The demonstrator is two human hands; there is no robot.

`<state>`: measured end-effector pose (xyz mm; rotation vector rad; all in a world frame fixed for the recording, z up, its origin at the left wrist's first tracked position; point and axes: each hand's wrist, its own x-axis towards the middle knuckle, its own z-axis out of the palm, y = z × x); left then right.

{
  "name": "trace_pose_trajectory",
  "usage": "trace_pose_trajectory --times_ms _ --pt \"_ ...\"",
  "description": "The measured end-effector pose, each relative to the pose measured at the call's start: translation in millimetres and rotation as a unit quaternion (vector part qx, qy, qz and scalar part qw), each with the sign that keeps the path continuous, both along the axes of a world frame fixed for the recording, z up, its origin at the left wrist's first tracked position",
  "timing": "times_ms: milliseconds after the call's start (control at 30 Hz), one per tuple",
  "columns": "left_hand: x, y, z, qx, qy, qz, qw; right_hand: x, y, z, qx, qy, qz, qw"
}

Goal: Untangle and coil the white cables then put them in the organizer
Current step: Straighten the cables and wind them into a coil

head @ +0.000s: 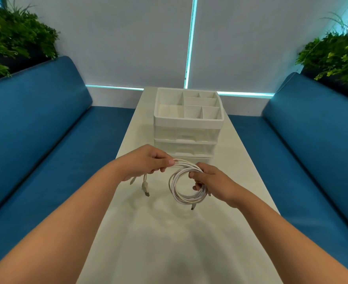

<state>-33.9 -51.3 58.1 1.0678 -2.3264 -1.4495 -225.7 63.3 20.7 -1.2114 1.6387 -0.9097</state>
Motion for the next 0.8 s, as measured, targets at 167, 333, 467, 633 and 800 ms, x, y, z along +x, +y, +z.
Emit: trace_pose_trajectory --times_ms 167,333,467,633,800 --pt "-7 1 -6 0.012 -0.001 0.037 0.999 -1 -5 -5 0.016 0.042 -0.04 0.998" --pt "-17 9 -17 0.167 0.14 0.111 0.97 -4 -8 -11 0.024 -0.003 -0.066 0.998" --pt "-20 14 -23 0.255 0.216 0.136 0.933 -6 -6 -16 0.023 -0.021 -0.046 0.998" --pt "-11 17 -27 0.087 0.079 0.122 0.986 -12 -2 -18 0.025 -0.032 -0.035 0.999" --pt "-11 21 -42 0.059 0.035 0.101 0.993 -7 -3 -19 0.018 -0.143 -0.065 0.987"
